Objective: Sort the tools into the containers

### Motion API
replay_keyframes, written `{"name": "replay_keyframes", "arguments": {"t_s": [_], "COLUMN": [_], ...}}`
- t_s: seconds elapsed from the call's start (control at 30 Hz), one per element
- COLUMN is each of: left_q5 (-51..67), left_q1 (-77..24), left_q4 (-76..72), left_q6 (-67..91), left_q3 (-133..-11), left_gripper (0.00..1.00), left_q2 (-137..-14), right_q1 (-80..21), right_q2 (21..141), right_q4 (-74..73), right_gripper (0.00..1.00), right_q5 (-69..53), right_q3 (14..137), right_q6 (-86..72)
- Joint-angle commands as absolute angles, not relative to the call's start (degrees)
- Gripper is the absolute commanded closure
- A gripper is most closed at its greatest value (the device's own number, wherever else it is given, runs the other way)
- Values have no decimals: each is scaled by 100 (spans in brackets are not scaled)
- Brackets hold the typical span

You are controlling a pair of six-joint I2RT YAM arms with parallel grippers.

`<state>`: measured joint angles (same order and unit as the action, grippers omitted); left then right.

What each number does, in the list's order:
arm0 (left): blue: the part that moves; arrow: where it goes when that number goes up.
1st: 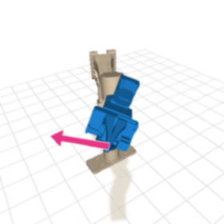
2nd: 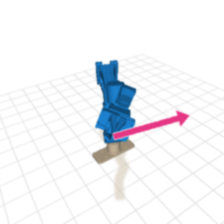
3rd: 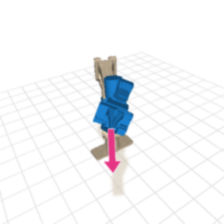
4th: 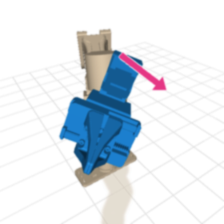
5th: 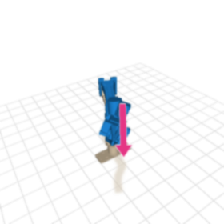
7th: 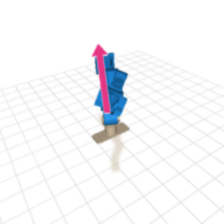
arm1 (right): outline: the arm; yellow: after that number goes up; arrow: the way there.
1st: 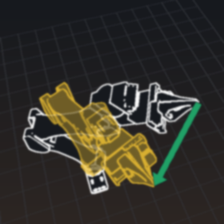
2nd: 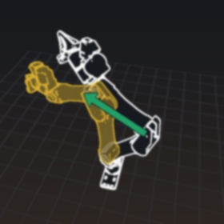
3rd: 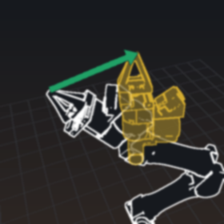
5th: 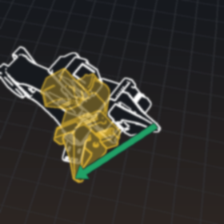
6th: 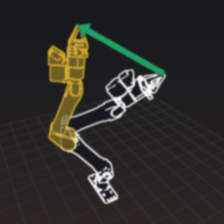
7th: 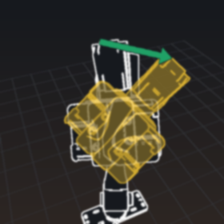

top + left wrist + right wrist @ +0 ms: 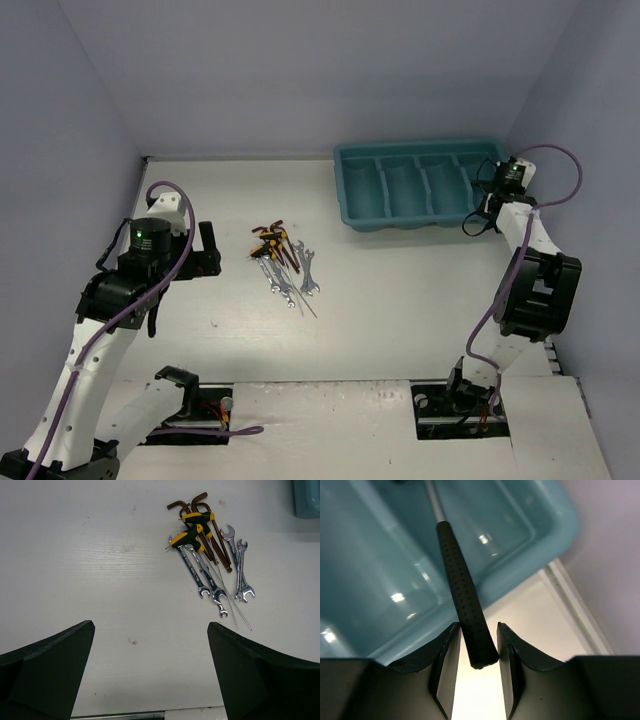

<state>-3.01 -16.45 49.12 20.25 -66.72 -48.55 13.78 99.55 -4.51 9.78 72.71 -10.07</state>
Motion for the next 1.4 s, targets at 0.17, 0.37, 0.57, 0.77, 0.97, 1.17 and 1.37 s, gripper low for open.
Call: {"name": "replay_keyframes", "arguments": {"t_s": [0.17, 0.37, 0.57, 0.77, 0.97, 1.17, 1.37], "left_q5": [-334, -352, -346, -398, -431, -461, -541], "left_q1": [-1660, -1661, -1661, -1654, -1661, -1661, -1661], "left_q4": [4693, 4693, 4693, 4702, 4702, 4696, 4685], "left_q6": [2004, 2016, 2039, 2033, 1973, 1934, 1879], "left_q3": [-6742, -6702, -6650, -6582, -6592, -6609, -6601], "left_gripper": [5, 5, 5, 5, 5, 5, 5], "left_q2": [-4896, -4883, -4852, -4809, -4812, -4851, -4916], "right_q1": [2228, 2417, 2373, 2179, 2215, 2294, 2284], "right_q2": [9680, 9948, 10189, 10289, 10525, 10560, 10277], "right_q4": [-282, -94, 228, 327, 382, 378, 371], "right_gripper": [89, 100, 100, 100, 99, 87, 65], "right_q5": [290, -698, -1385, -1425, -1076, -387, 495], "right_q3": [7332, 7689, 7948, 7984, 8086, 8171, 8359], "right_q6": [-970, -713, -589, -480, -347, -422, -454]}}
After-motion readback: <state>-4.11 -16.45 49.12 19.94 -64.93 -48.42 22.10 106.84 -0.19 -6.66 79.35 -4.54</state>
